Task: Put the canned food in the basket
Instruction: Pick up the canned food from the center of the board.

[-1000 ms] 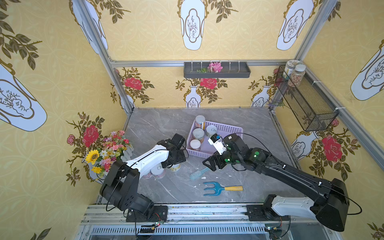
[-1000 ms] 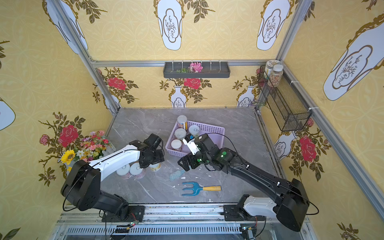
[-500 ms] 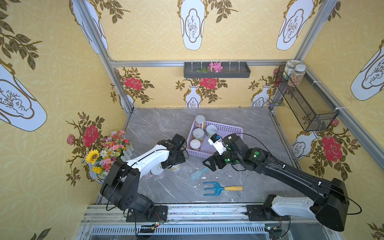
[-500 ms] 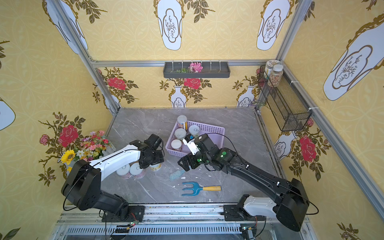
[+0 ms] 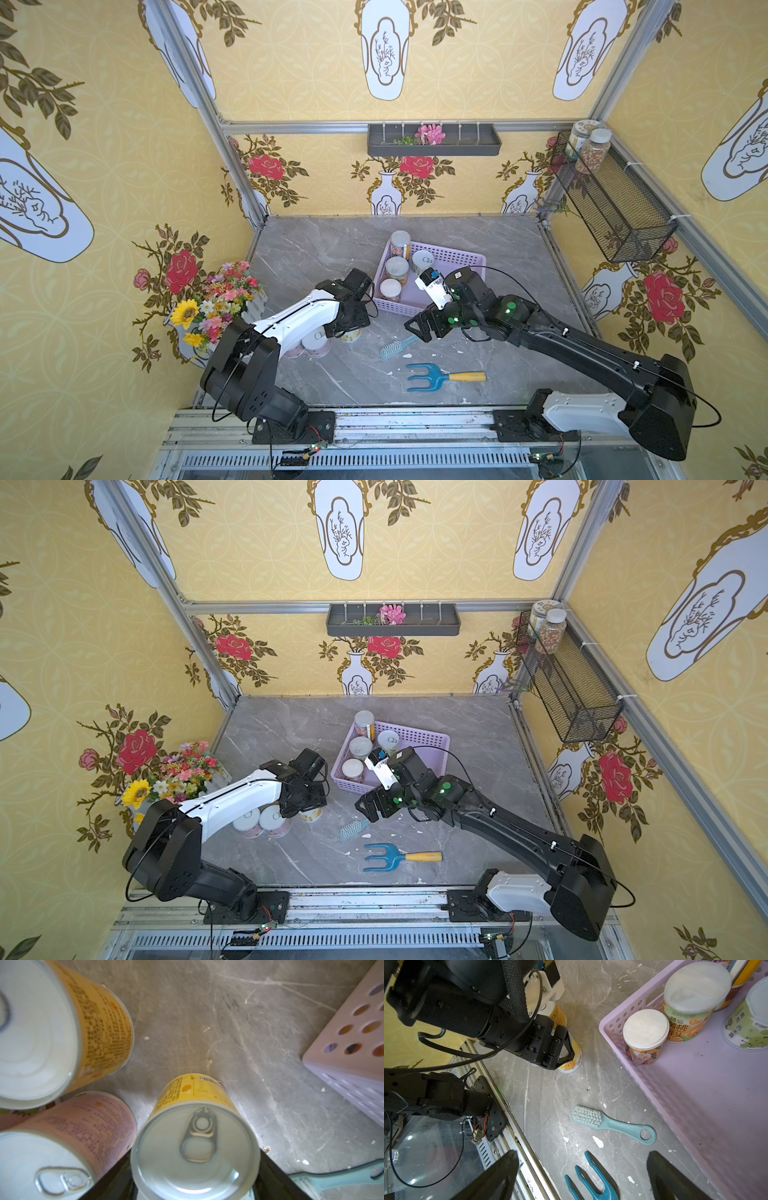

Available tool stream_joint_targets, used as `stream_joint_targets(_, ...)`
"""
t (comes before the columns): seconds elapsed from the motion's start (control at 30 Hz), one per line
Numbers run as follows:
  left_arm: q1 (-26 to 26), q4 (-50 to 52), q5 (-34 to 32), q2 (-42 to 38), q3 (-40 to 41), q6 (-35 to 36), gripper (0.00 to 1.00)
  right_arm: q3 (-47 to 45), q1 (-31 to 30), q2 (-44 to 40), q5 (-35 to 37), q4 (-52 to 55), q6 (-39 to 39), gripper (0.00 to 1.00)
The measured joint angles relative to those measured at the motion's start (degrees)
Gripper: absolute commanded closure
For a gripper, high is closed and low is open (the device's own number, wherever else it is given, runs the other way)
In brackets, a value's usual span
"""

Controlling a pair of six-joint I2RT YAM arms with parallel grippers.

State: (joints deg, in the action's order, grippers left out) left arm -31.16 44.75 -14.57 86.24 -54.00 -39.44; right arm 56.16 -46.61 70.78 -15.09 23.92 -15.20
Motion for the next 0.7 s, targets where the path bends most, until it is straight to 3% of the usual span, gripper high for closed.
stream_joint_targets(0.33, -1.18, 3.72, -1.66, -2.86, -2.27, -0.07, 0.22, -0.42, 0.24, -0.17, 0.0, -0.33, -0.26, 0.01)
stream_joint_targets(0.7, -9.86, 11.45, -4.37, -6.34, -10.88, -1.33, 0.22, -3.63, 3.37, -2.75, -0.57, -1.75, -1.86, 0.02)
